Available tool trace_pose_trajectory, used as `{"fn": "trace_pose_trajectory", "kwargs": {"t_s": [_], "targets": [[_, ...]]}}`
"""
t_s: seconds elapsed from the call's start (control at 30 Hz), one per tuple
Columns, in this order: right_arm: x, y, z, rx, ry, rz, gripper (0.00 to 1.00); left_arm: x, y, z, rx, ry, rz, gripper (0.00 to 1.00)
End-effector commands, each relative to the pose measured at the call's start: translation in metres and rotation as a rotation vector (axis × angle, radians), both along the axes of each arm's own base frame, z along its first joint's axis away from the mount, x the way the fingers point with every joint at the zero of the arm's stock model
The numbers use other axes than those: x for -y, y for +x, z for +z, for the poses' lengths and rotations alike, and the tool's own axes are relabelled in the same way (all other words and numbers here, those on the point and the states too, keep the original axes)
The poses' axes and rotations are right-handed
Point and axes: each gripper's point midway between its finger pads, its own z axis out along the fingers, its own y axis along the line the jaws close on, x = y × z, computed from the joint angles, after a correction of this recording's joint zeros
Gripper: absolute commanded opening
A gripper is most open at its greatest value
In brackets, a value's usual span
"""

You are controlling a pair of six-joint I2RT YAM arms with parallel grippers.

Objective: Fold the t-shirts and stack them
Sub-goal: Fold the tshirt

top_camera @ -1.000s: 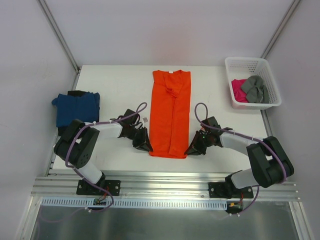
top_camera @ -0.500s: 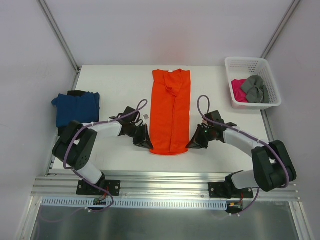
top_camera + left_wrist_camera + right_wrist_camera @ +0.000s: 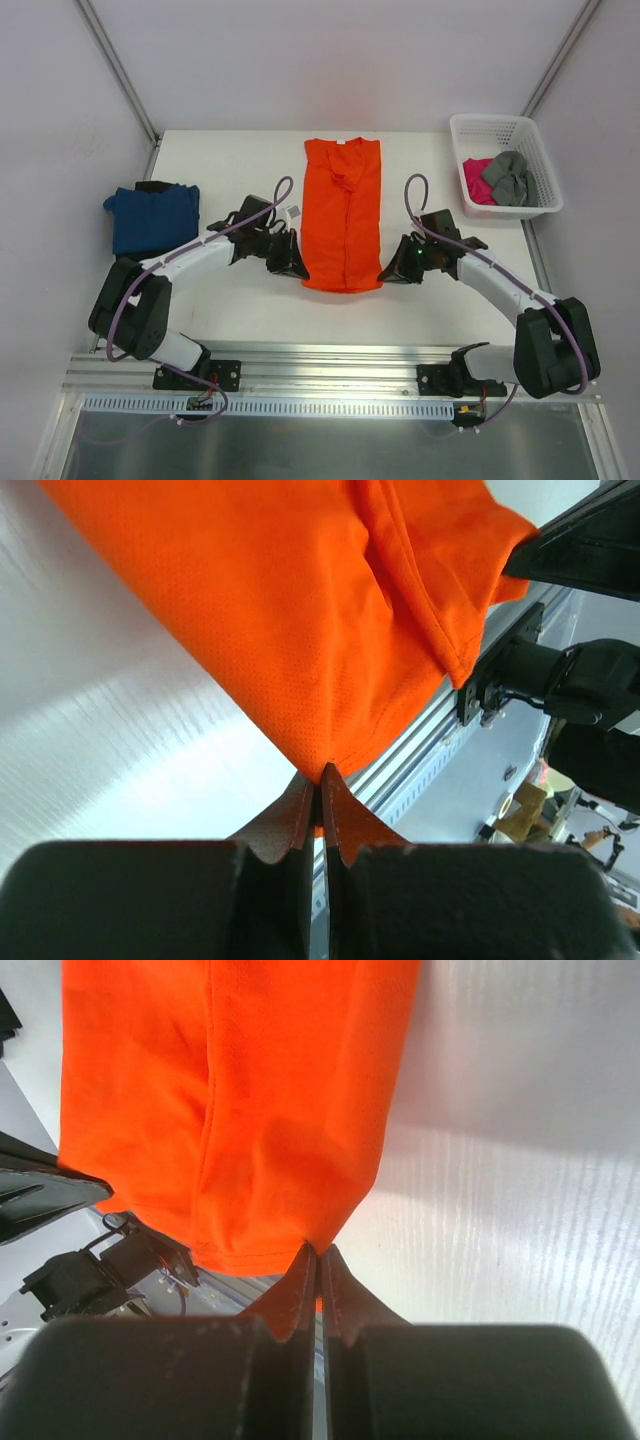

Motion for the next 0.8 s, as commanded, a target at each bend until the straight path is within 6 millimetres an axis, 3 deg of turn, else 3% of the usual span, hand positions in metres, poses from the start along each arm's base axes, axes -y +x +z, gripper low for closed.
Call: {"fn": "trace_pose_trajectory", "kwargs": {"t_s": [0.0,0.23,0.4,0.7,0.77], "targets": [[0.008,0.018,0.023,0.085,-0.010,-0.014,0.01,-0.001,0.022,0.028,0.105,-0.023,-0.003,0.00],[0.008,0.050,0.053,0.174,0.014,-0.036,0.00,0.004,0.041,0.041,0.164,-0.026,-0.008,0.00],[0.010,0.079,0.067,0.221,0.039,-0.078,0.01,0.005,0.065,0.048,0.201,-0.017,0.014,0.00],[0.014,0.121,0.061,0.237,0.035,-0.107,0.00,0.002,0.131,0.054,0.272,0.013,0.069,0.00],[0.016,0.136,0.066,0.273,0.029,-0.112,0.00,0.001,0.142,0.047,0.272,0.028,0.070,0.00]]}}
